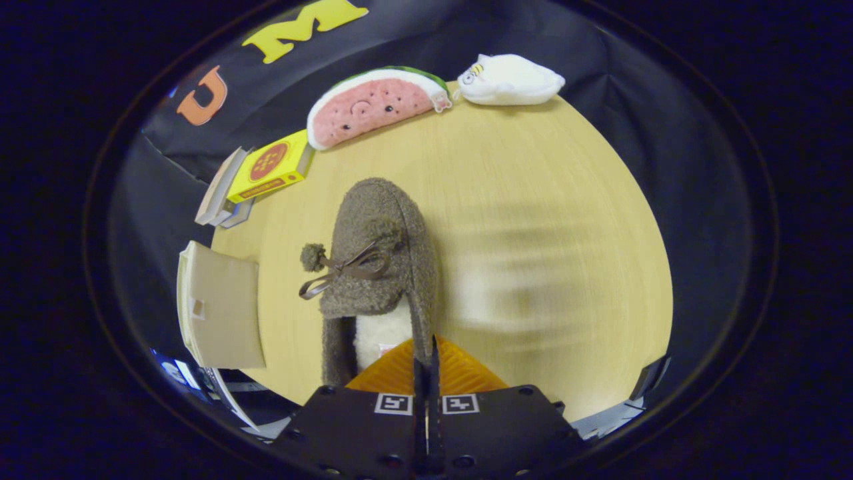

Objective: Open the storage box then place both shoes into the box .Put the left shoe in first, then the right shoe, with the right side of both shoes facing outward in a uniform manner.

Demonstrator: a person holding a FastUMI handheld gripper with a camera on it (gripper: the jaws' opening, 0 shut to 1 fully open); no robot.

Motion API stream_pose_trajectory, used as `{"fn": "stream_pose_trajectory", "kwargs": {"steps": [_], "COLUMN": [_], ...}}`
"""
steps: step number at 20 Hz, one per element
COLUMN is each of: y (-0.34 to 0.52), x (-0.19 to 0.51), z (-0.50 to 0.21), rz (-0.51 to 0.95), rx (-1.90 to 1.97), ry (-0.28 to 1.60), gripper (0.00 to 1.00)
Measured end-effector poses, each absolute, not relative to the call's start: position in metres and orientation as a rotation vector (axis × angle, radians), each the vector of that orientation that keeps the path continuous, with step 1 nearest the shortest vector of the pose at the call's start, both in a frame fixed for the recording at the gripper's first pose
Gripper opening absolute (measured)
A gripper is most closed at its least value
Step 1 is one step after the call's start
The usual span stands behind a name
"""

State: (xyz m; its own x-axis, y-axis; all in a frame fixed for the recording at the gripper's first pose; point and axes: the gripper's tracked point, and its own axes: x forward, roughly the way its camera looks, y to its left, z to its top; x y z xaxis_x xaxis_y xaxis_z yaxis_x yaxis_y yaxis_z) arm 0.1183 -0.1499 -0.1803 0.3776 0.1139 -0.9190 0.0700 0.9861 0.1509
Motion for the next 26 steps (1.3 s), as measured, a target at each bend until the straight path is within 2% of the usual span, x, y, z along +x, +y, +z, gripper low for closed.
{"fn": "stream_pose_trajectory", "kwargs": {"steps": [7,12,21,26], "y": [-0.017,0.074,0.221,0.267], "x": [0.099,0.097,0.096,0.095], "z": [-0.099,-0.073,-0.081,-0.121], "rz": [0.152,0.177,0.228,0.149], "rx": [0.257,0.259,0.272,0.248], "ry": [1.102,1.071,1.081,1.107], "gripper": [0.02,0.02,0.02,0.02]}}
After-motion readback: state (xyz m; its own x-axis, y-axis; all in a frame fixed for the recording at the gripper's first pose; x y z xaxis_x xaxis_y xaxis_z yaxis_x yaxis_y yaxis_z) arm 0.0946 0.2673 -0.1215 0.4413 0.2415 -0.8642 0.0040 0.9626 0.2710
